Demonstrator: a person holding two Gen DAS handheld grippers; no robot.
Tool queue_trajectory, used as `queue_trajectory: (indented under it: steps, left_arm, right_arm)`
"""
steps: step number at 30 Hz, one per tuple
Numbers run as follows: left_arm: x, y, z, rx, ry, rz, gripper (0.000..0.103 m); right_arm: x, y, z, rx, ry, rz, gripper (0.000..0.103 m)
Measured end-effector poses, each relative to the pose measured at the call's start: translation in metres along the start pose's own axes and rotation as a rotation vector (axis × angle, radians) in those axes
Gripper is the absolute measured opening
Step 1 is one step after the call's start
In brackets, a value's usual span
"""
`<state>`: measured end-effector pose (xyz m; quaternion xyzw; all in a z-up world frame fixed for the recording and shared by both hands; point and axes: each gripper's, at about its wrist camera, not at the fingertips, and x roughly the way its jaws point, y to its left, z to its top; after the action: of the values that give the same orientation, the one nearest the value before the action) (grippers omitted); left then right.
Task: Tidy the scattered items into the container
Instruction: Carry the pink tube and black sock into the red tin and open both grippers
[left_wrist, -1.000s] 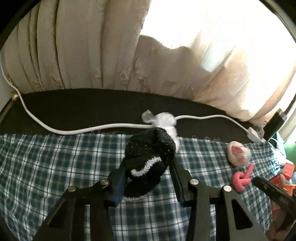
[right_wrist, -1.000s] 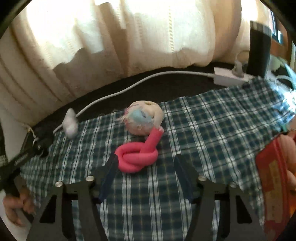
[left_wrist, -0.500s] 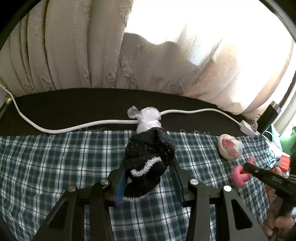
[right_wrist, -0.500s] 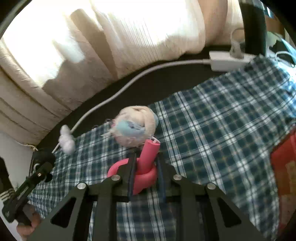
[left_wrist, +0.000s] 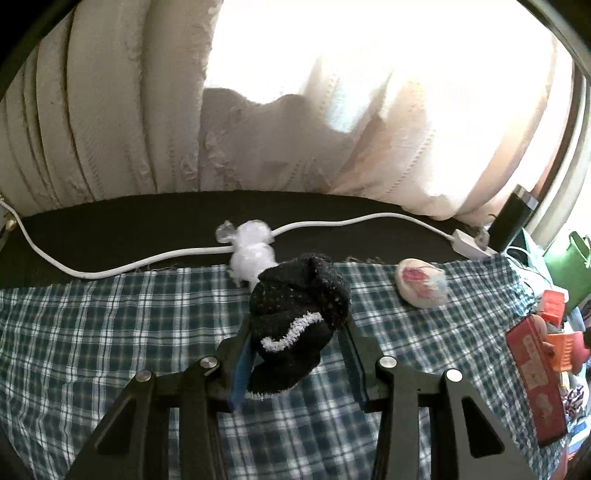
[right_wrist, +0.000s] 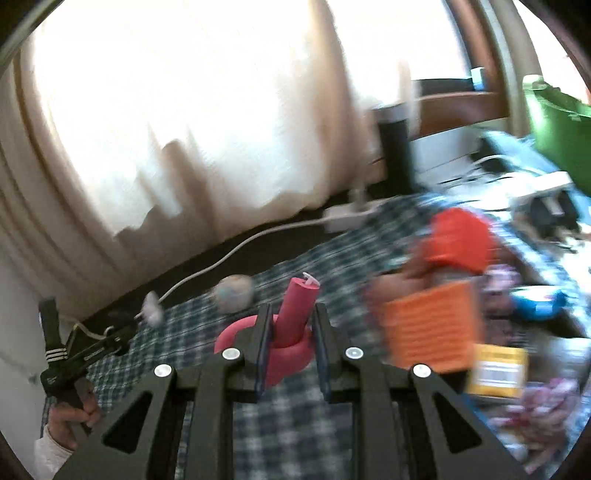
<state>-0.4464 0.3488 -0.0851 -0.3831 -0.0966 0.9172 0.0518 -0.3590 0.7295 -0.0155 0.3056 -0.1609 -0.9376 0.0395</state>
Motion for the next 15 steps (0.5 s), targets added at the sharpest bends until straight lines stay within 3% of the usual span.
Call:
queue_trajectory:
  steps: [8,15]
  left_arm:
    - [-0.023,-0.047,-0.003,0.075,-0.005,-0.038,0.045]
    - [-0.048,-0.107,-0.012,0.168,-0.015,-0.113,0.045]
  right_arm:
    - [-0.037,-0.090,0.004,0.120,-0.047,-0.146,0.024]
    - [-0.025,-0.125,0.005,0.171,-0.024,-0.164,0.024]
